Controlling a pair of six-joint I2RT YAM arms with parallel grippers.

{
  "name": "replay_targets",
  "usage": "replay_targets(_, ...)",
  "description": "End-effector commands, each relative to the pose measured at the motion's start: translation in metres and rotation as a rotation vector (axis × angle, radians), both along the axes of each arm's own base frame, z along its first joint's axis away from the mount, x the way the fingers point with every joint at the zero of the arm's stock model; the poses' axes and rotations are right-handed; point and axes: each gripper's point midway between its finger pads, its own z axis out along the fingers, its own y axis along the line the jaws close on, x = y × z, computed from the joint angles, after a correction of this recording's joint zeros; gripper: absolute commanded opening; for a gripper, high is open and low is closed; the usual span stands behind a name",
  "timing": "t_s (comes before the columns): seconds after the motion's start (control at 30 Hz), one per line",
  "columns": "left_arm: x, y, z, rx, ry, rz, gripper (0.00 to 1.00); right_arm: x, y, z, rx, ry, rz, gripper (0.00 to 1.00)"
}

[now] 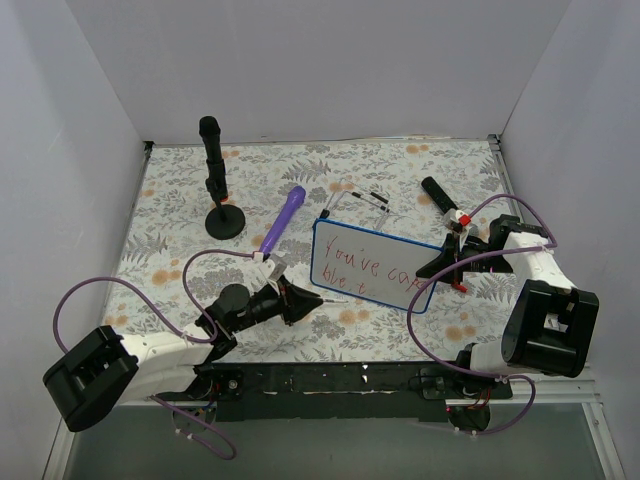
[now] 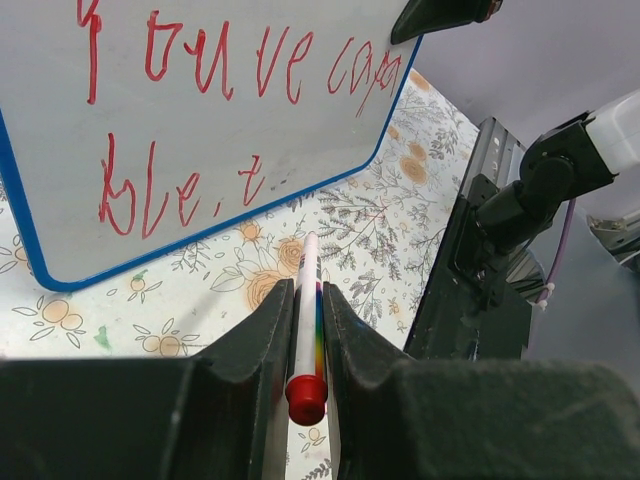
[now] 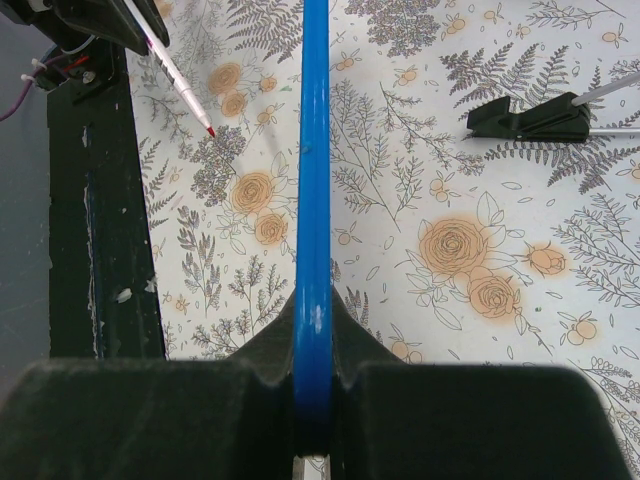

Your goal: Write a sentence on the whiteboard

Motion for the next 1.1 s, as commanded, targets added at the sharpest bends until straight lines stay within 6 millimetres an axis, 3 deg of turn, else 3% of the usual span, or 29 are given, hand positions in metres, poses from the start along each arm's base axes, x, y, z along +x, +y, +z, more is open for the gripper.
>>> replay_targets(0.0,0.005,0.001,0.011,-0.034,-0.033,0.027,0.00,-0.005,-0.003,-0.010,-0.045,0.012,0.011,0.01)
replay_targets(1.07,0.004,-0.014,0.029,-0.063,-0.059,0.044,0.00,-0.006,-0.003,-0.008,-0.045,0.006,0.011,0.01)
